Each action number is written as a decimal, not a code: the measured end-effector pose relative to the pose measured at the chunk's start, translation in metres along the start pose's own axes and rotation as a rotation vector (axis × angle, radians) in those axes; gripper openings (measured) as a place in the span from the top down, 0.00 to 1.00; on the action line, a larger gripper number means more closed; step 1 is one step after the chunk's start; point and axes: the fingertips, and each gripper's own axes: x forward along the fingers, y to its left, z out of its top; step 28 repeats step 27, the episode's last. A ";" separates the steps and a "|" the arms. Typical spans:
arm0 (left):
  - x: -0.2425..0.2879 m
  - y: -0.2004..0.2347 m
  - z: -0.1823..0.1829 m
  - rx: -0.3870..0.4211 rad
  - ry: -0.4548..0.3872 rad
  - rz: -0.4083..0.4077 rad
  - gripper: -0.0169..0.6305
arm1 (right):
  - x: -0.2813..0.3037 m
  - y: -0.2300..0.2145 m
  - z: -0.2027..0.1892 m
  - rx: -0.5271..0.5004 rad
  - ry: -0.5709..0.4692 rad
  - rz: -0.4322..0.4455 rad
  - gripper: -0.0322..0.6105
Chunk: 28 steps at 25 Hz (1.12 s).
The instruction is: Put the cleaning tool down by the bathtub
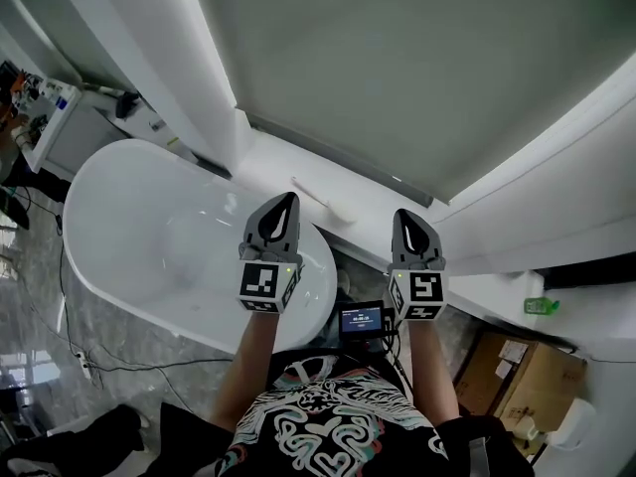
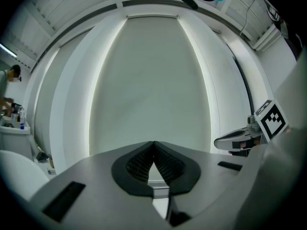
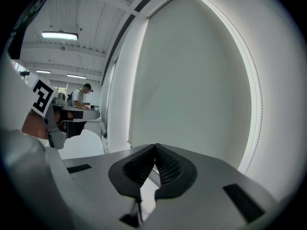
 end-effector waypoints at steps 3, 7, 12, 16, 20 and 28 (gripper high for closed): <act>-0.006 0.000 0.008 0.005 -0.012 -0.009 0.95 | -0.005 0.004 0.006 0.006 -0.005 -0.003 0.91; -0.018 -0.002 0.016 0.000 -0.029 -0.010 0.95 | -0.014 0.011 0.013 0.001 -0.014 -0.005 0.91; -0.025 0.000 0.023 0.000 -0.043 -0.006 0.95 | -0.019 0.016 0.022 0.000 -0.031 -0.008 0.91; -0.028 0.009 0.027 -0.003 -0.052 0.009 0.95 | -0.016 0.019 0.028 -0.002 -0.039 -0.007 0.91; -0.029 0.012 0.027 -0.011 -0.058 0.027 0.95 | -0.019 0.020 0.031 -0.001 -0.049 -0.001 0.91; -0.019 0.006 0.023 -0.001 -0.060 0.015 0.95 | -0.015 0.011 0.029 -0.007 -0.053 -0.002 0.91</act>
